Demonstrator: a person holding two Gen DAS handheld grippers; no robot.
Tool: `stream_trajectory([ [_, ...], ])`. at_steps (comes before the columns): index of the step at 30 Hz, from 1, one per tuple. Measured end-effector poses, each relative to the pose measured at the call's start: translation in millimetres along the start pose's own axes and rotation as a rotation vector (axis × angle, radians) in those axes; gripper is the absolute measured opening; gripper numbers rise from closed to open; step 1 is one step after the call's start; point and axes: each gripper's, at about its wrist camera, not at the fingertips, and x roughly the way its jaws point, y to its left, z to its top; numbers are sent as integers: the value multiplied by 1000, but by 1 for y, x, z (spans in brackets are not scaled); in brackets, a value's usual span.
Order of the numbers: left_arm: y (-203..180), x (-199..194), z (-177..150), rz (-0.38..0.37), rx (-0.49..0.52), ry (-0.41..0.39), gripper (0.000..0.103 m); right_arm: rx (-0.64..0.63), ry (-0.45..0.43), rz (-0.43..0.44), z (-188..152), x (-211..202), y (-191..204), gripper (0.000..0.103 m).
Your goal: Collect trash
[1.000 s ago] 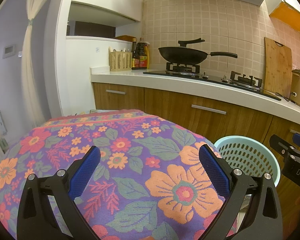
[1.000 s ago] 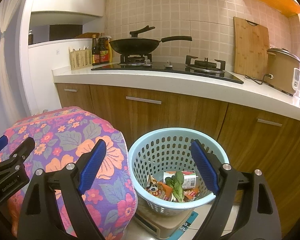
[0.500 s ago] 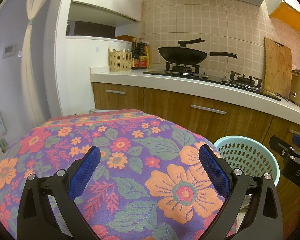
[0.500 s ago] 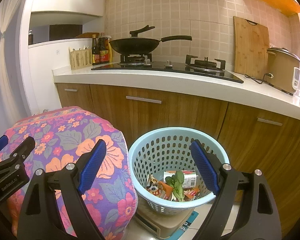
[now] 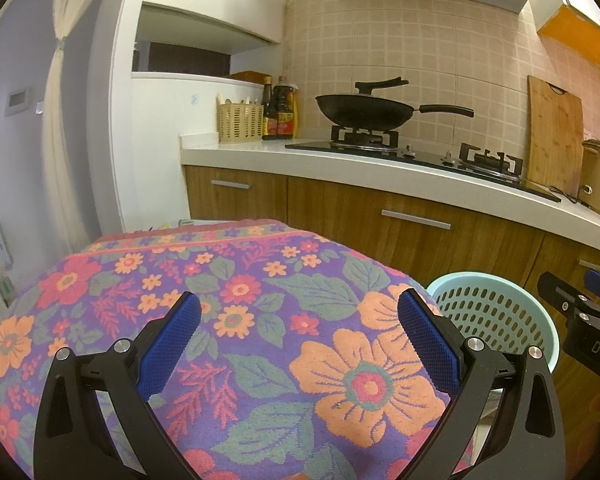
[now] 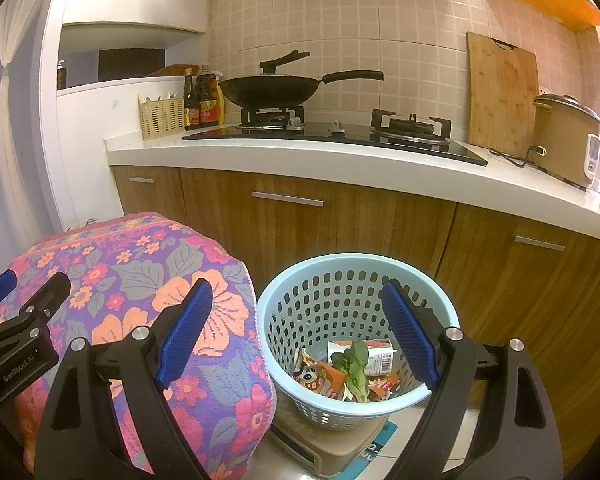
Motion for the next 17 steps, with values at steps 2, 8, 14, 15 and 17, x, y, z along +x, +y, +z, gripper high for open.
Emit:
stream_trajectory([
  [2, -1, -1, 0, -3, -1, -1, 95, -1, 0, 0, 0, 0, 0, 82],
  [8, -2, -5, 0, -25, 12, -26, 96, -3, 1, 1, -1, 0, 1, 82],
  [14, -2, -2, 1, -13, 3, -2, 96, 2, -4, -5, -1, -1, -1, 82],
  [15, -1, -2, 1, -12, 1, -1, 96, 2, -5, -6, -1, -1, -2, 82],
  [17, -1, -2, 1, -11, 2, -2, 96, 4, -5, -7, -1, -1, -3, 82],
])
